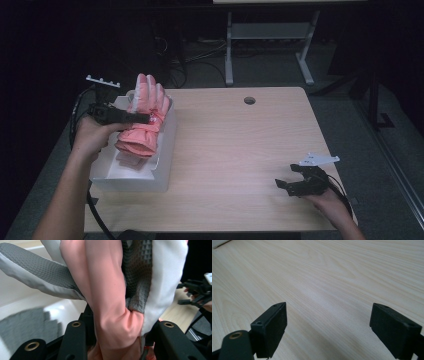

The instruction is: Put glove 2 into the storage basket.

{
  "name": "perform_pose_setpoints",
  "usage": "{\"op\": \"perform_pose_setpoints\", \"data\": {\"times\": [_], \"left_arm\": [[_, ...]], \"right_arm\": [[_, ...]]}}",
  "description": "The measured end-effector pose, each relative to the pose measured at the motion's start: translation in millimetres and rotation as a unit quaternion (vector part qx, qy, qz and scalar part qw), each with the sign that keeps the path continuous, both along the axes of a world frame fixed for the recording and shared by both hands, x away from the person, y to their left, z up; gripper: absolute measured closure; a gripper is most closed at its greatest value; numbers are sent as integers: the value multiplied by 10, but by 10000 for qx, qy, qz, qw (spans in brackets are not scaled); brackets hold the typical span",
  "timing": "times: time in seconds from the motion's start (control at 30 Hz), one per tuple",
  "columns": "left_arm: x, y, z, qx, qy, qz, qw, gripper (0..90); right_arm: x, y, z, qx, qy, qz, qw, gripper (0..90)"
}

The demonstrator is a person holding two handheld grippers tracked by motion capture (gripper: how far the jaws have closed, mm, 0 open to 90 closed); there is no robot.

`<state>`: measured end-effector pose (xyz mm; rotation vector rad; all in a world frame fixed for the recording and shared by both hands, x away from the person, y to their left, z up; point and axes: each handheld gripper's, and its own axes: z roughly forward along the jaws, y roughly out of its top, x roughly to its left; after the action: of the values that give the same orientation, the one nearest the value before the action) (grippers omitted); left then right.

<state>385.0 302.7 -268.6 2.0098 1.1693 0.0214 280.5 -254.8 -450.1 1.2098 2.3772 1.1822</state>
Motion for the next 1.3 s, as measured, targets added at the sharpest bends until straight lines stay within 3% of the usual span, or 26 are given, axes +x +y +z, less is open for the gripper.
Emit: {"op": "perform_pose_setpoints", "data": {"times": [0.27, 0.53, 0.77, 1.03, 1.17, 1.3], "left_arm": [[69, 223, -221, 64, 188, 356, 9992, 586], [198, 313, -589, 82, 546, 529, 9971, 585], [302, 252, -961, 103, 883, 512, 9947, 582], [408, 104, -1229, 114, 1131, 412, 9927, 578], [457, 16, -1370, 376, 1275, 301, 9907, 573], [475, 39, -1454, 217, 1366, 344, 9898, 551]], "right_arm": [[-6, -11, 2, -20, -3, 5, 10000, 141], [-7, -1, 6, 31, -33, 56, 10000, 141], [-8, -15, 6, 36, -14, 27, 10000, 141], [-13, -10, 5, 32, 11, 44, 10000, 141], [-12, -18, 1, 39, 4, 32, 10000, 141], [-14, -17, 5, 30, -23, 41, 10000, 141]]}}
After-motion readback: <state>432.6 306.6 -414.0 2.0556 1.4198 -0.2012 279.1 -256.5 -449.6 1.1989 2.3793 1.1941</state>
